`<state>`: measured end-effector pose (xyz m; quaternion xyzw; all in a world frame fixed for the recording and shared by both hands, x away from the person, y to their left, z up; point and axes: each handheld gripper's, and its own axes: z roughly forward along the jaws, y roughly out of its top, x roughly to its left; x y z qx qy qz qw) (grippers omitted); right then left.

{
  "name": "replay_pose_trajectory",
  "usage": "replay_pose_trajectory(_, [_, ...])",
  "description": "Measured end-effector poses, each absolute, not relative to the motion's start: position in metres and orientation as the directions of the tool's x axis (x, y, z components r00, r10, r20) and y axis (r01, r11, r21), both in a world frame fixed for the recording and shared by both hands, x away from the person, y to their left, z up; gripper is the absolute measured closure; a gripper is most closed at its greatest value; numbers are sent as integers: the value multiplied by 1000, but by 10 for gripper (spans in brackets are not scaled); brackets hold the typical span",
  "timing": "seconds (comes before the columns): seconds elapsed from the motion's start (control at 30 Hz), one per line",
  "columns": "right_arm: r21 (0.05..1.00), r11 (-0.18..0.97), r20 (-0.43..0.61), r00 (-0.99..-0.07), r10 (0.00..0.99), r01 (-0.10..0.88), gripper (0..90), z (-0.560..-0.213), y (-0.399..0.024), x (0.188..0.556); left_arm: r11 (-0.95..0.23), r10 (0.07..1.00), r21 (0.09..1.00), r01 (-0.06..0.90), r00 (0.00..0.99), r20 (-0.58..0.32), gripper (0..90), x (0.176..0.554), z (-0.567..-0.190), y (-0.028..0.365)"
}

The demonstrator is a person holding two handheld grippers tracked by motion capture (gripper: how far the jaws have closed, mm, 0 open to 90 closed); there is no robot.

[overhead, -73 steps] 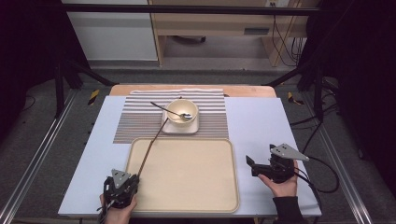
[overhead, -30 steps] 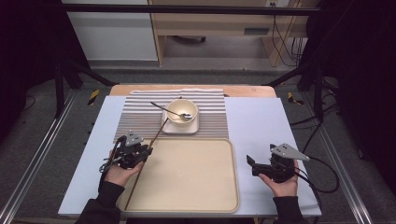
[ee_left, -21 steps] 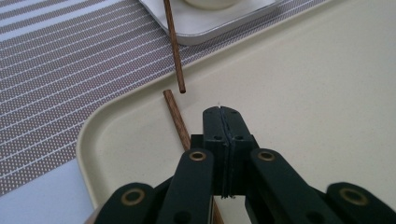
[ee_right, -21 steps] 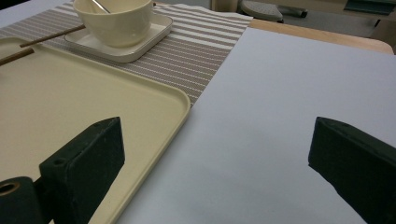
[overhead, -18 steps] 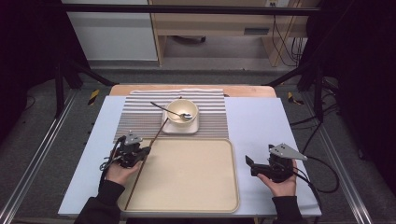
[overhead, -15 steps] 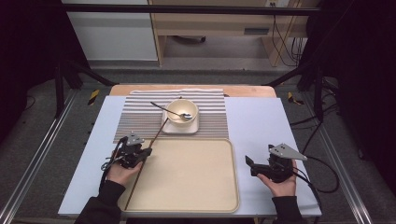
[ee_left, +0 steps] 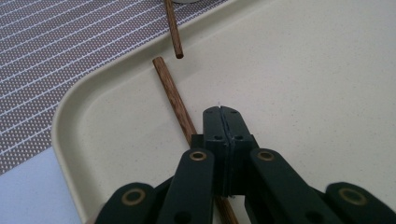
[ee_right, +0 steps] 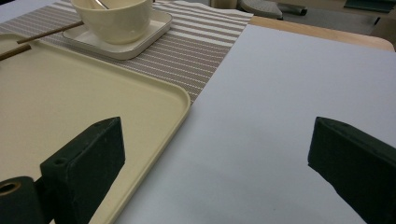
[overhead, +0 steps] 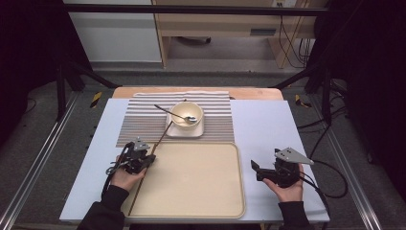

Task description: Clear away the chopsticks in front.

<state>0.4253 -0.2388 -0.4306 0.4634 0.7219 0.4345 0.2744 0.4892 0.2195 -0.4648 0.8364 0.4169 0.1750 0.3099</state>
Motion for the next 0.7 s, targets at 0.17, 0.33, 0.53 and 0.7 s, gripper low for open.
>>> replay_pose_trajectory(0.17, [881,193,6,-419,908,431,41,-430,-239,425,-460,812,659,595,583,41,896,489,-465,223])
replay_pose_trajectory(0.33, [881,193,7,-419,908,431,41,-430,-239,425,-447,824,660,604,565,41,896,488,-465,228])
replay_pose_trajectory(0.53, [881,191,9,-420,907,432,41,-430,-239,425,-453,826,656,603,561,54,896,487,-464,230])
replay_pose_trajectory(0.7, [882,192,7,-421,907,429,41,-430,-239,425,-448,833,657,606,549,62,895,485,-463,233])
